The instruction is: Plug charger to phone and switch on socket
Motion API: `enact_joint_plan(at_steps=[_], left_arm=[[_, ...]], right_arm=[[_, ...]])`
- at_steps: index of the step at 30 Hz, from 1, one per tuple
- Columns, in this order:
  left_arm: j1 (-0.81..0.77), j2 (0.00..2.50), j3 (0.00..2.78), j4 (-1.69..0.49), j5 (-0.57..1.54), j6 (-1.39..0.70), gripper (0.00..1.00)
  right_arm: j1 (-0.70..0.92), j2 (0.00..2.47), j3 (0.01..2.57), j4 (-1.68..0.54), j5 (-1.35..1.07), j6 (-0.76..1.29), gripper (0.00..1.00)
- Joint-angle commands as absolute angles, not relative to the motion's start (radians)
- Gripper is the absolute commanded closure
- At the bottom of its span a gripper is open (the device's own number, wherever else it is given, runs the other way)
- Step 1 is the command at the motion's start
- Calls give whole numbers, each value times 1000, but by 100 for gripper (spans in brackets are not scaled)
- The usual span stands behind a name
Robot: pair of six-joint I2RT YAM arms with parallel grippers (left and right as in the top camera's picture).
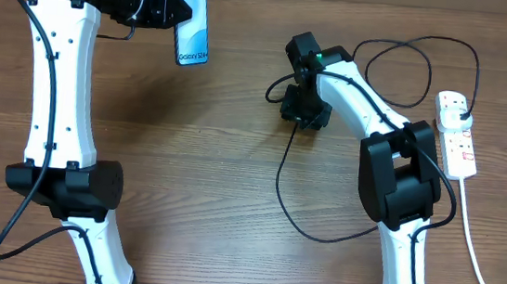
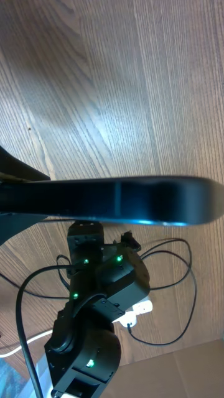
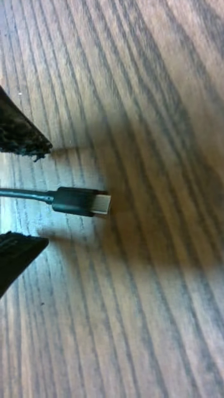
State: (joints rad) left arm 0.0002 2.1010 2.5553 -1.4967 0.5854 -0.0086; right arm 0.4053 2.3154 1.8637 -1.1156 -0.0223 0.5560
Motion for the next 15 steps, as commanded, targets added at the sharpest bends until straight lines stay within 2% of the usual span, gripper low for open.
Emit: enact_joint_plan(at_steps=[1, 6, 9, 15], left_arm=[[-1, 2089, 2572, -1492, 595, -8, 96], [-1, 2089, 2572, -1492, 595, -8, 96], [-1, 2089, 2572, -1492, 595, -8, 96], [-1, 2089, 2572, -1491, 595, -8, 96]], right_arm=[[402, 2323, 1831, -1084, 10, 546, 65], [402, 2324, 1758, -999, 11, 546, 71], [409, 2324, 1753, -1008, 61, 553, 79], [411, 2324, 1753, -1045, 66, 561, 81]])
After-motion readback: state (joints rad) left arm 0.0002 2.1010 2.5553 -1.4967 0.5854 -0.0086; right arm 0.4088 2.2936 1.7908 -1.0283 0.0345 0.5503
